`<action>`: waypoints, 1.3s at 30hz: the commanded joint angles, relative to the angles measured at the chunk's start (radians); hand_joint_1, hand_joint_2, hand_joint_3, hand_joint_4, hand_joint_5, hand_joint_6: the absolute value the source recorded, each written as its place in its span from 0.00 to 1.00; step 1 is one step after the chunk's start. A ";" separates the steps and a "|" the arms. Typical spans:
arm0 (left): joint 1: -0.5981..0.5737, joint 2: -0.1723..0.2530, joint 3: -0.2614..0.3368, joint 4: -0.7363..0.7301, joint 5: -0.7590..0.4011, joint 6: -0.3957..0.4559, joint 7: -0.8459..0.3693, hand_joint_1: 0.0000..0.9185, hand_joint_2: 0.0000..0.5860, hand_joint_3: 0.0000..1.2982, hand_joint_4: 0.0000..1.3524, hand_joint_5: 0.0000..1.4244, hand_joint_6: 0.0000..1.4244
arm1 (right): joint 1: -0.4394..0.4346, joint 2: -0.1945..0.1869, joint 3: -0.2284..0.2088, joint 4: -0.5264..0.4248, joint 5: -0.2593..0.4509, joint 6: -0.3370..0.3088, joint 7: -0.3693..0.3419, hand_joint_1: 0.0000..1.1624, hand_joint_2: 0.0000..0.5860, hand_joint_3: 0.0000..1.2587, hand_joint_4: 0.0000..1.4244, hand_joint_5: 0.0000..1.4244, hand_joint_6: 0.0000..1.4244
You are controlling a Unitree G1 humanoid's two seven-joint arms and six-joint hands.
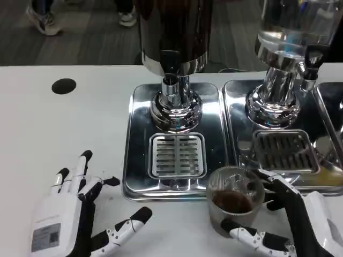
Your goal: Grasp the cup under the faucet to collect the drink, then remove the cup.
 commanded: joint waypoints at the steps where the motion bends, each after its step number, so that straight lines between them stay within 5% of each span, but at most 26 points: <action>1: 0.024 0.011 0.002 -0.046 0.031 0.032 -0.021 0.00 0.17 0.35 0.00 0.09 0.04 | -0.022 -0.010 -0.005 0.024 -0.002 -0.081 -0.044 0.65 0.40 0.34 0.36 0.30 0.33; 19: 0.021 0.003 -0.016 -0.043 0.049 0.046 -0.020 0.00 0.17 0.35 0.00 0.09 0.04 | 0.000 -0.095 -0.001 0.056 -0.022 -0.193 -0.018 0.56 0.32 0.03 0.04 0.10 0.19; 28: 0.027 0.000 -0.018 -0.054 0.051 0.041 -0.013 0.00 0.17 0.34 0.00 0.09 0.04 | 0.048 -0.096 -0.076 0.014 0.118 -0.263 0.008 0.37 0.33 0.00 0.00 0.01 0.10; 32: 0.032 -0.001 -0.021 -0.061 0.051 0.038 -0.008 0.00 0.18 0.21 0.00 0.09 0.04 | 0.064 -0.052 -0.164 -0.020 0.208 -0.305 -0.022 0.14 0.76 0.04 0.00 0.00 0.06; 39: 0.050 0.000 -0.013 -0.078 0.046 0.034 0.003 0.00 0.20 0.17 0.00 0.09 0.04 | -0.015 -0.049 -0.250 -0.114 -0.081 -0.139 -0.088 0.00 0.98 0.11 0.00 0.00 0.03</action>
